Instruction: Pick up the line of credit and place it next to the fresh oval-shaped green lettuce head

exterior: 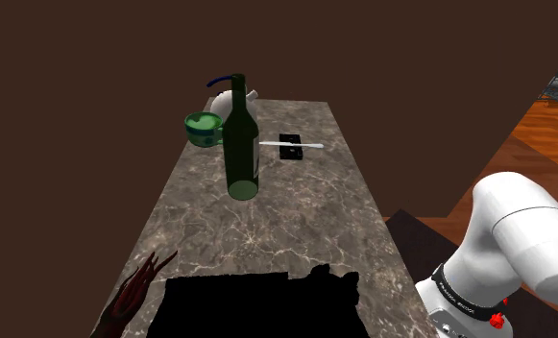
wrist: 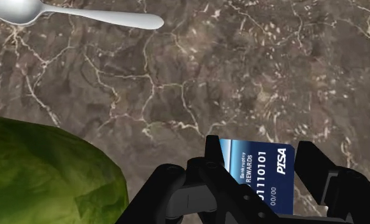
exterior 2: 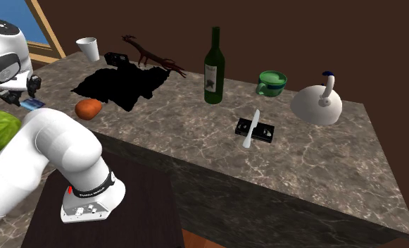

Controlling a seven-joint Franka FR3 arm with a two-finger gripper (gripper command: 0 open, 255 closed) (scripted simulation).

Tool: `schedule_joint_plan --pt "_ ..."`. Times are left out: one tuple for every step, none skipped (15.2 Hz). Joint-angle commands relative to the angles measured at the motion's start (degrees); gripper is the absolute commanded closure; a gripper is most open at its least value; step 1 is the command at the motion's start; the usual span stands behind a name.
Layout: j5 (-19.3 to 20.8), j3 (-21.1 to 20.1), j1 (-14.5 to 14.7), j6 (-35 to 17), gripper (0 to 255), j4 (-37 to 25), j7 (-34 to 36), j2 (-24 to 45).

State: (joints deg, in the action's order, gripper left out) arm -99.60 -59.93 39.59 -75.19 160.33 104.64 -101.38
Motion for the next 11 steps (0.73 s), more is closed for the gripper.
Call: schedule_joint_plan --pt "-1.78 -2.10 1.05 -0.72 255 0.99 0.03 -0.50" --pt "-2.65 -3.13 1.56 -1.08 255 1.44 0.04 -0.69" --pt "-3.50 -4.18 2.10 -1.49 255 1.86 0.06 -0.82" --pt "-4.32 -5.25 2.68 -2.02 255 2.27 0.04 -0.82" --pt "-5.17 -6.32 3.25 -2.54 255 2.66 0.03 -0.82" --pt "-6.04 -7.41 3.81 -3.04 255 3.04 0.02 -0.82" --pt "-6.93 -8.52 4.35 -3.53 255 3.40 0.01 -0.82" --pt "-7.85 -9.64 4.87 -4.00 255 3.75 0.00 -0.82" --pt "-8.79 -10.77 5.38 -4.46 255 4.08 0.00 -0.82" --pt "-9.75 -11.92 5.88 -4.92 255 4.39 0.00 -0.82" --pt "-10.72 -13.07 6.37 -5.37 255 4.69 -0.01 -0.80"
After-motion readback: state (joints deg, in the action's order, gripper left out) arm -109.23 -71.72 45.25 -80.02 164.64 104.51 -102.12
